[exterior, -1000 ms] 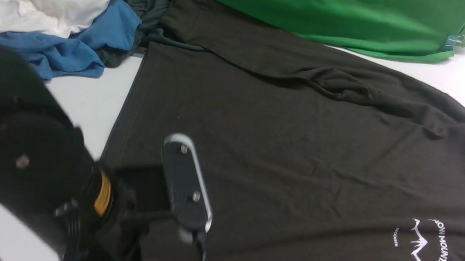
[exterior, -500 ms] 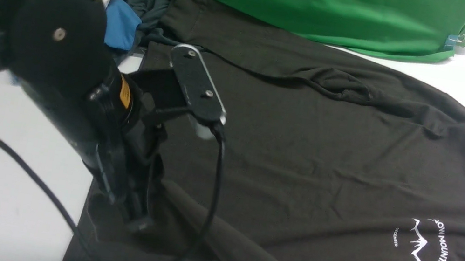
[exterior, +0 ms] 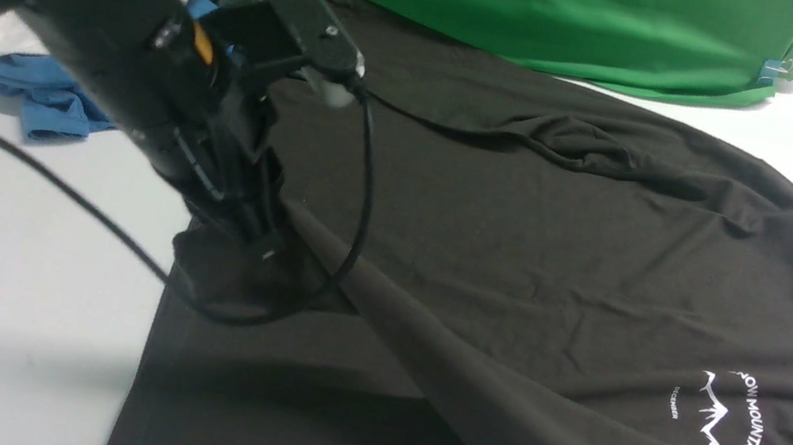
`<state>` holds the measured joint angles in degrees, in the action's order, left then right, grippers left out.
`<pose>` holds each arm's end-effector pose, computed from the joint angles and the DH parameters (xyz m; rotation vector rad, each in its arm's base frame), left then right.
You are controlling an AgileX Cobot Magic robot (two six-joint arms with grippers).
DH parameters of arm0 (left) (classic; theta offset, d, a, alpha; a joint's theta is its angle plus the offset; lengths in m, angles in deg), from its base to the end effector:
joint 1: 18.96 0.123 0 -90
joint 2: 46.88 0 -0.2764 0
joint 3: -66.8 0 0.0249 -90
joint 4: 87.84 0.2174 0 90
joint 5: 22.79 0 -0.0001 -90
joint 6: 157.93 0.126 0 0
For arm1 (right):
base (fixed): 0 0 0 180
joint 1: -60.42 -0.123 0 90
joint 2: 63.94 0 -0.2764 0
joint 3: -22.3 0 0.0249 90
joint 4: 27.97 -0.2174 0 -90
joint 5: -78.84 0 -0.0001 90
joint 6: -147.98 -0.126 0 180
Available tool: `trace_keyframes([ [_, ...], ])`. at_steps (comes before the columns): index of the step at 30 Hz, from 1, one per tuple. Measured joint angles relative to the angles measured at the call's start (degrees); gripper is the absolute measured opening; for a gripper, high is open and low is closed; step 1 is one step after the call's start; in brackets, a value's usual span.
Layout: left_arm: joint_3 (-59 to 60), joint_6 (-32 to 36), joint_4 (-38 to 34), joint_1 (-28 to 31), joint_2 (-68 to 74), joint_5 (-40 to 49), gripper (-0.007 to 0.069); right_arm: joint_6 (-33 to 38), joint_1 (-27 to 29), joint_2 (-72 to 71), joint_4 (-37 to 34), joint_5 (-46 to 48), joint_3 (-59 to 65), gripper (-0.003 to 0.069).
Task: Fold a long-sleeved shirt on a white desktop.
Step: 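Fold the left side of the black T-shirt inward over its body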
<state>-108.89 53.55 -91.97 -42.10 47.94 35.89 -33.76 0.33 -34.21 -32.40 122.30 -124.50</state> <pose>0.2630 -0.1208 0.2721 1.2306 2.4593 -0.0553 0.0256 0.0579 0.3458 -0.9319 1.7016 0.8250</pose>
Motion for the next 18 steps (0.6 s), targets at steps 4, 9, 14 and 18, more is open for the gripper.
trace_keyframes([
  [4, -1.5, 0.0, 1.7, 0.0, 4.7, 0.4, 0.0067, -0.5, 0.0, 0.0, 0.1, -0.1, 0.0, 0.0173],
  [9, -2.3, 0.0, 4.1, 1.1, 9.7, 0.5, 0.0067, -1.6, 0.0, 0.0, 0.1, -0.1, 0.0, 0.0176],
  [14, -4.7, 0.0, 2.6, 4.2, 14.2, -0.2, 0.0067, -1.8, 0.0, 0.0, 0.1, -0.1, 0.1, 0.0177],
  [18, -6.5, 0.2, 0.9, 6.5, 18.2, -1.7, 0.0067, -1.9, 0.0, 0.0, 0.1, -0.1, 0.1, 0.0181],
])
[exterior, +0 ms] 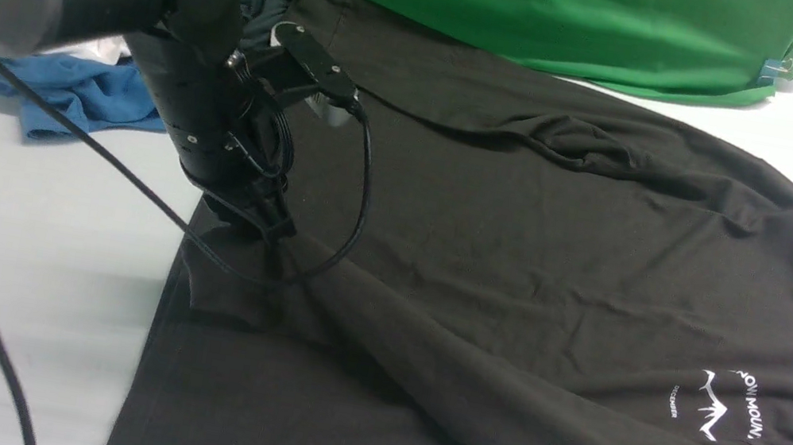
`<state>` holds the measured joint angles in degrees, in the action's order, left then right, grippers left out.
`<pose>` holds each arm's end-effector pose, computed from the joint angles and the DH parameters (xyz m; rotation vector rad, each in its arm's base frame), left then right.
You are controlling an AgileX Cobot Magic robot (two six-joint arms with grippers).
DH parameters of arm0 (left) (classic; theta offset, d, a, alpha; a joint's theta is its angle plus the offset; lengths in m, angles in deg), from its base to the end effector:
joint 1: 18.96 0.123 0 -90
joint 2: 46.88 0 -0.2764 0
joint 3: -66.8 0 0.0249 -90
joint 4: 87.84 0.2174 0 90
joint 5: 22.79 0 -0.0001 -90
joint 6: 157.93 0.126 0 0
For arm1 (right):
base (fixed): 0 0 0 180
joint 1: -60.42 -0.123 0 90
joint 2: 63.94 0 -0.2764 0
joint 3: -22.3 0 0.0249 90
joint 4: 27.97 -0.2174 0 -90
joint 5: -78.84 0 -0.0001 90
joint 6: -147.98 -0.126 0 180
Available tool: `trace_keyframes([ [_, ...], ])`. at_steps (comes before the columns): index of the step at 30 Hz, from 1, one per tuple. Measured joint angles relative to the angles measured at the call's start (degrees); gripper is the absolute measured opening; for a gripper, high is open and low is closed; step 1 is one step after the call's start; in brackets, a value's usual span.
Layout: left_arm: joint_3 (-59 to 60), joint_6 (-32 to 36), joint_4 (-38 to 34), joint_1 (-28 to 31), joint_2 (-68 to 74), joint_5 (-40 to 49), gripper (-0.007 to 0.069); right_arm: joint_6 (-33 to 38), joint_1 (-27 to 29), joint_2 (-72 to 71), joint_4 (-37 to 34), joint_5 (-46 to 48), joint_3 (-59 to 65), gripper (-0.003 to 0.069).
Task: Fold a long-sleeved shirt on a white desktop.
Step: 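Fold the left side of the black T-shirt inward over its body, then grab the top left corner of the dark shirt with the left gripper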
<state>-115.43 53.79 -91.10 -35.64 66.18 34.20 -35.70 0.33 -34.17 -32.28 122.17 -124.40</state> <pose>0.3305 -0.1053 0.2003 1.1640 2.6824 -0.0331 0.0260 0.0582 0.3454 -0.9053 1.7212 0.8449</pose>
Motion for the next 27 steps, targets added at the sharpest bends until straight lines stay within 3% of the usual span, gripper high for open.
trace_keyframes([
  [4, -0.2, 3.0, 0.0, 0.2, 2.5, -0.7, 0.0074, -0.4, 0.0, 0.0, 0.0, -0.3, 0.7, 0.0183],
  [8, -0.4, 4.6, 0.1, 0.3, 3.6, -1.6, 0.0137, -1.7, 0.0, 0.0, 0.0, -0.3, 1.3, 0.0183],
  [10, -0.4, 4.6, 1.1, 0.5, 3.6, -2.4, 0.0255, -2.3, 0.0, 0.0, 0.0, -0.4, 1.3, 0.0185],
  [11, -0.4, 4.6, 1.4, 0.6, 3.5, -2.5, 0.0279, -2.3, 0.0, 0.0, 0.0, -0.4, 1.3, 0.0185],
  [13, -0.4, 3.7, 4.2, 0.9, 2.8, -3.0, 0.0449, -2.6, 0.0, 0.0, 0.0, -0.4, 1.3, 0.0185],
  [16, -0.4, 1.6, 7.1, 1.2, 0.0, -2.9, 0.0611, -2.6, 0.0, 0.0, 0.0, -0.4, 1.3, 0.0186],
  [18, -0.3, 0.8, 6.5, 1.3, -2.5, -2.3, 0.0657, -2.6, 0.0, 0.0, 0.0, -0.4, 1.3, 0.0188],
  [21, 3.0, 6.2, 2.7, 0.4, -7.6, -1.8, 0.0661, -2.4, 0.0, 0.0, 0.0, -0.4, 1.3, 0.0188],
  [25, 13.5, 20.0, 0.9, -2.9, -12.4, -2.8, 0.0517, -1.0, 0.0, 0.0, 0.0, -0.4, 1.3, 0.0189],
  [27, 18.8, 25.5, 0.8, -3.4, -12.7, -7.9, 0.0426, -0.7, 0.0, 0.0, 0.0, -0.4, 1.3, 0.019],
])
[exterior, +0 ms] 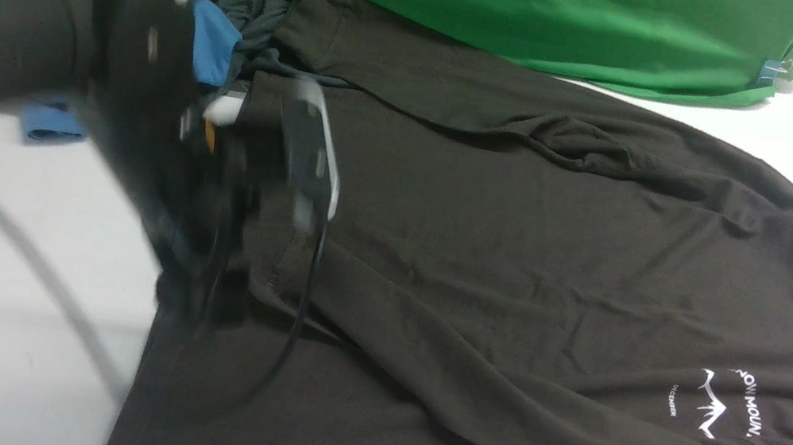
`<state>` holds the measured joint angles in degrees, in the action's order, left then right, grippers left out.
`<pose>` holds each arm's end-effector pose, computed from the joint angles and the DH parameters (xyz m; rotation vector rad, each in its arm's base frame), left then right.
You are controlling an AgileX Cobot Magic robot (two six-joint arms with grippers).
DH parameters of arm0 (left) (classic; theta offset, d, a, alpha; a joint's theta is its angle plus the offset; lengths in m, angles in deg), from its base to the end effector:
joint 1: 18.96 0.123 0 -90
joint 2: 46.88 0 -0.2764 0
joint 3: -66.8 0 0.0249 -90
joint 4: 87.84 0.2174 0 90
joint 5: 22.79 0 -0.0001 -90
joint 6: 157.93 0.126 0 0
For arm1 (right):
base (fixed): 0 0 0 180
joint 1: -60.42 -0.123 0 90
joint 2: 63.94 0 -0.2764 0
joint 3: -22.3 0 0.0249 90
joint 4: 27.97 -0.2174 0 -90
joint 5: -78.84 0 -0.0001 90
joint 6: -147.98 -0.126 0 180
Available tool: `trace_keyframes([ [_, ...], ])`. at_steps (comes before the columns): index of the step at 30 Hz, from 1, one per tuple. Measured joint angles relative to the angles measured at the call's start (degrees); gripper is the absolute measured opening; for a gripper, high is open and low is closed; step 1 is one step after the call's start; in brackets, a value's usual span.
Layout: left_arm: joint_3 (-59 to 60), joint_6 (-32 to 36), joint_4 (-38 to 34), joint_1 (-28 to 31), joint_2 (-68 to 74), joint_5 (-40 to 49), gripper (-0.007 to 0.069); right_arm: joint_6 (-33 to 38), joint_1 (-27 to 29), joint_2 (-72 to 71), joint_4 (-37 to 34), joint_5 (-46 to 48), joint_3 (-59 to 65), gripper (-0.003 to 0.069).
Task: Fold a long-sleeved shirt on a white desktop.
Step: 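Grab the top left corner of the dark shirt with the left gripper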
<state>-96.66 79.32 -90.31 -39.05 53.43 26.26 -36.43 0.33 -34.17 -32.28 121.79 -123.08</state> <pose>0.2665 -0.1019 0.1968 1.7821 2.2830 0.0646 0.0271 0.0600 0.3392 -0.9018 1.7440 0.8466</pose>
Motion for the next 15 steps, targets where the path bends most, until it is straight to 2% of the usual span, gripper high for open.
trace_keyframes([
  [2, 3.2, 2.0, 1.0, 0.0, 0.5, -5.2, 0.0354, 0.1, 0.0, 0.0, 0.0, 0.1, 0.0, 0.019],
  [5, 4.9, 3.0, 3.9, 0.0, 1.7, -12.0, 0.0309, 0.1, 0.0, 0.0, 0.0, 0.3, 0.0, 0.0193],
  [9, 5.1, 4.5, 3.9, -0.1, 2.7, -16.6, 0.0314, 0.1, 0.0, 0.0, 0.0, 0.5, 0.0, 0.0197],
  [15, 5.3, 13.7, 0.7, -1.6, 3.2, -19.3, 0.0379, 0.1, 0.0, 0.0, 0.0, 0.5, 0.0, 0.02],
])
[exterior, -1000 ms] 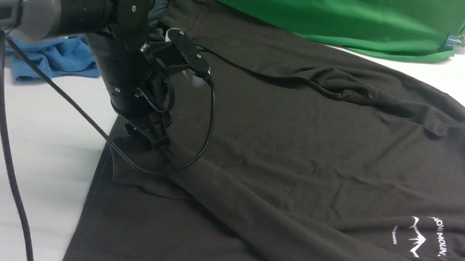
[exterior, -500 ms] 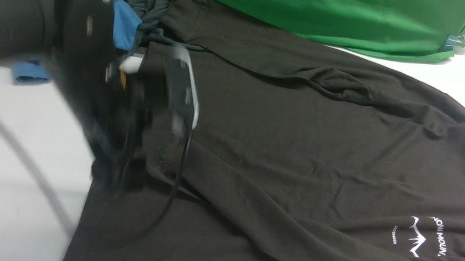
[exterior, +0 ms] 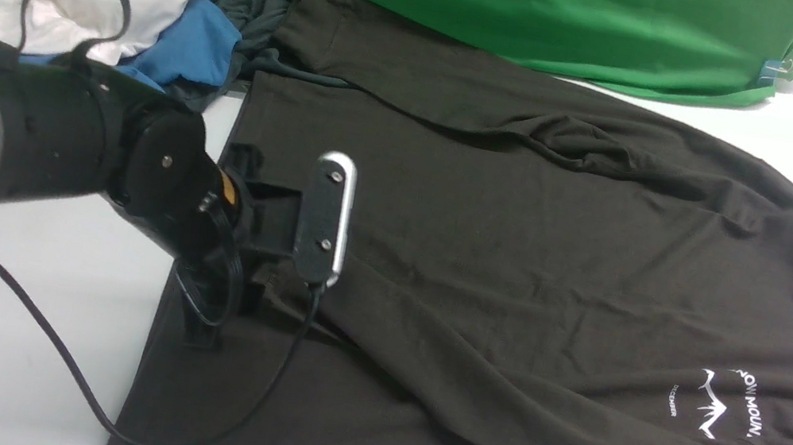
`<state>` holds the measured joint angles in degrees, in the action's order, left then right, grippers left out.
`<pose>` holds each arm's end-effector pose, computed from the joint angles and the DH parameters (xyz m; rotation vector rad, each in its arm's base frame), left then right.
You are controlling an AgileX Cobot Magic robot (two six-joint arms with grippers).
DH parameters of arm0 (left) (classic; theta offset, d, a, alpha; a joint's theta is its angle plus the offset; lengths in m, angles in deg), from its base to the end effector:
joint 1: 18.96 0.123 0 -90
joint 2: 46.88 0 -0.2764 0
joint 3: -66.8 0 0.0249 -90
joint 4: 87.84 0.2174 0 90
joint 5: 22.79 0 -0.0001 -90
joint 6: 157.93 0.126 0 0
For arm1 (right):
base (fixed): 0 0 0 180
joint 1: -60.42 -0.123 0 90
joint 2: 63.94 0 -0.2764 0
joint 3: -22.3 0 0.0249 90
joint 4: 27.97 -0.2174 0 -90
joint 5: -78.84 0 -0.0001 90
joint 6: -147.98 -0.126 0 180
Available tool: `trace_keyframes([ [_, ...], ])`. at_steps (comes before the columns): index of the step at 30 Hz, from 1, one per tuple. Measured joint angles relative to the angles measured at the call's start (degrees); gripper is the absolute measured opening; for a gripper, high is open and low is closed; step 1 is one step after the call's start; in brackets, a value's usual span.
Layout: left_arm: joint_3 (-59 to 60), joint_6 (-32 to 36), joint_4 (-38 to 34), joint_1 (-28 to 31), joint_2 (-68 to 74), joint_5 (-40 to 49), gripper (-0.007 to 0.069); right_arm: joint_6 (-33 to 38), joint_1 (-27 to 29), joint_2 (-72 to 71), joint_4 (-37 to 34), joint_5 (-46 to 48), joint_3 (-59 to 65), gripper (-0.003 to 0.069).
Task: Fold a long-sleeved shirt on a white desktop.
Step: 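Grab the top left corner of the dark shirt with the left gripper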
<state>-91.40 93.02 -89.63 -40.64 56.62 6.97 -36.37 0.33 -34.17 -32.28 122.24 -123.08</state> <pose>0.2868 -0.1161 0.1722 1.9505 1.9077 0.2248 0.0269 0.0598 0.3383 -0.9066 1.7503 0.8429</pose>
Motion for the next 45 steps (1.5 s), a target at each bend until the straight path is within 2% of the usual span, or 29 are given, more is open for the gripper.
trace_keyframes([
  [7, 0.0, 5.4, 2.3, -0.1, 3.4, -0.1, 0.0386, -0.3, 0.0, 0.0, 0.0, 0.0, 0.0, 0.02],
  [11, 0.0, 5.6, 4.5, -0.1, 5.5, -2.0, 0.033, -0.7, 0.0, 0.0, 0.0, 0.0, 0.0, 0.02],
  [14, 0.0, 5.0, 4.7, -0.1, 5.8, -3.3, 0.0229, -1.0, 0.0, 0.0, 0.0, 0.0, 0.0, 0.02],
  [15, 0.0, 4.4, 4.7, -0.1, 5.8, -3.5, 0.017, -1.1, 0.0, 0.0, 0.0, 0.0, 0.0, 0.02],
  [16, 0.0, 4.2, 4.7, -0.1, 5.8, -3.5, 0.0162, -1.1, 0.0, 0.0, 0.0, 0.0, 0.0, 0.02],
  [17, 0.0, 3.8, 4.7, -0.1, 5.8, -3.2, 0.0081, -1.1, 0.0, 0.0, 0.0, 0.0, 0.0, 0.02],
  [20, 0.0, 3.7, 4.7, -0.1, 5.8, -1.9, 0.0044, -1.1, 0.0, 0.0, 0.0, 0.0, 0.0, 0.02],
  [26, 0.0, 2.1, 4.3, -1.2, 1.8, 9.2, 0.0041, -1.1, 0.0, 0.0, 0.0, 0.0, 0.0, 0.02],
  [37, 0.0, 2.0, 2.1, -2.2, -10.1, 23.7, 0.0041, 1.1, 0.0, 0.0, 0.0, 0.0, 0.0, 0.0208],
  [45, 0.4, 2.1, 0.3, -2.2, -12.2, 27.7, 0.0041, 2.4, 0.0, 0.0, 0.0, 0.0, 0.0, 0.0217],
])
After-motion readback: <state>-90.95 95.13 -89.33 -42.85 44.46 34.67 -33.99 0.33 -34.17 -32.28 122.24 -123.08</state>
